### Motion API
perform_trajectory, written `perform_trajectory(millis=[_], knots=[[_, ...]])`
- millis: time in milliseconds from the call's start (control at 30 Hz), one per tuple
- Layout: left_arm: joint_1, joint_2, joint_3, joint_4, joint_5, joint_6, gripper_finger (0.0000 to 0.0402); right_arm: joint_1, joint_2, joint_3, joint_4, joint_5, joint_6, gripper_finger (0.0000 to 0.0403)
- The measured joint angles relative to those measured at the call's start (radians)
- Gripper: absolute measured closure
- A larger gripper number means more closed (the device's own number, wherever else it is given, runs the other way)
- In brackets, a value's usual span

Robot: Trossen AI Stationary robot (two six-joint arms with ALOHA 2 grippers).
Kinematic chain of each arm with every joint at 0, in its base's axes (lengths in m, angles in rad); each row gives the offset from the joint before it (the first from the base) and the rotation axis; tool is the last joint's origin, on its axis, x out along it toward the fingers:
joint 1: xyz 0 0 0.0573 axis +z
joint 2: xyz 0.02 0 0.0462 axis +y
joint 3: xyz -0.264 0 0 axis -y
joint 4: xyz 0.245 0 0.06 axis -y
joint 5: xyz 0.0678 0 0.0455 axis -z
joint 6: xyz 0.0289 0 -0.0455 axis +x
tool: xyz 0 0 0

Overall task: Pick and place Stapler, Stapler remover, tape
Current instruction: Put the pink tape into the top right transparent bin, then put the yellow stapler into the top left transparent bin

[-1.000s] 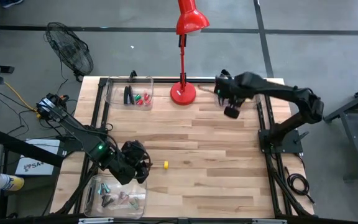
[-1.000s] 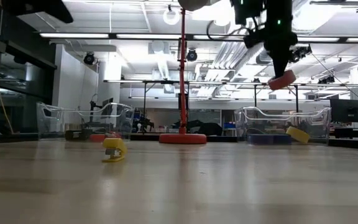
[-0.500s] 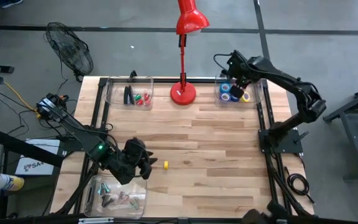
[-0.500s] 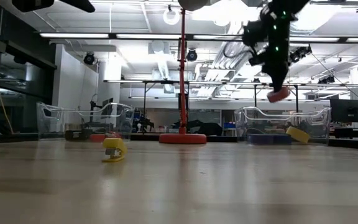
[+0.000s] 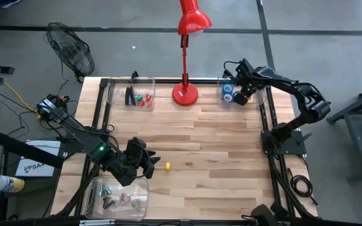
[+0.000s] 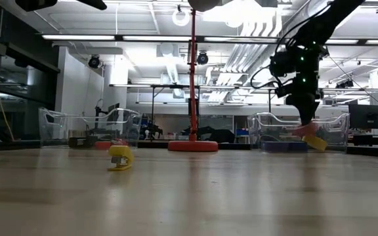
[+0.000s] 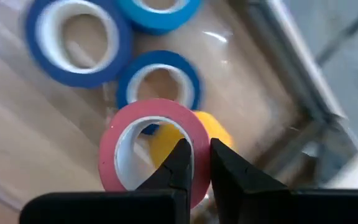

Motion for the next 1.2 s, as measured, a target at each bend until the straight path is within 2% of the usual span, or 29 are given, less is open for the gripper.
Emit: perform_trajectory(millis=[200,400,600,900,1000,1200], knots=[[0.0,0.0,0.0,0.0,-0.001,0.0,0.0229,0.0,-0.003,-0.052,0.076,-0.052,-0.032,0.0374],[0.0,0.0,0.0,-0.001,-0.003,0.0,0.0229,0.001,0.001,-0.061,0.075,-0.076,-0.033,0.031],[0.0,0.0,0.0,-0.002,-0.003,0.0,0.0229,0.002,-0.005,-0.06,0.079,-0.054,-0.013,0.0254],[0.018,0.0,0.0,-0.009,-0.001,0.009,0.0229,0.002,-0.164,-0.06,0.075,-0.05,0.011,0.0196],[0.056,0.0,0.0,-0.008,0.048,0.042,0.0229,0.002,-0.238,-0.06,0.058,-0.067,0.041,0.0188],[0.181,0.027,0.0,-0.013,0.25,0.154,0.0229,0.002,-0.387,-0.059,-0.018,-0.172,0.128,0.0186]])
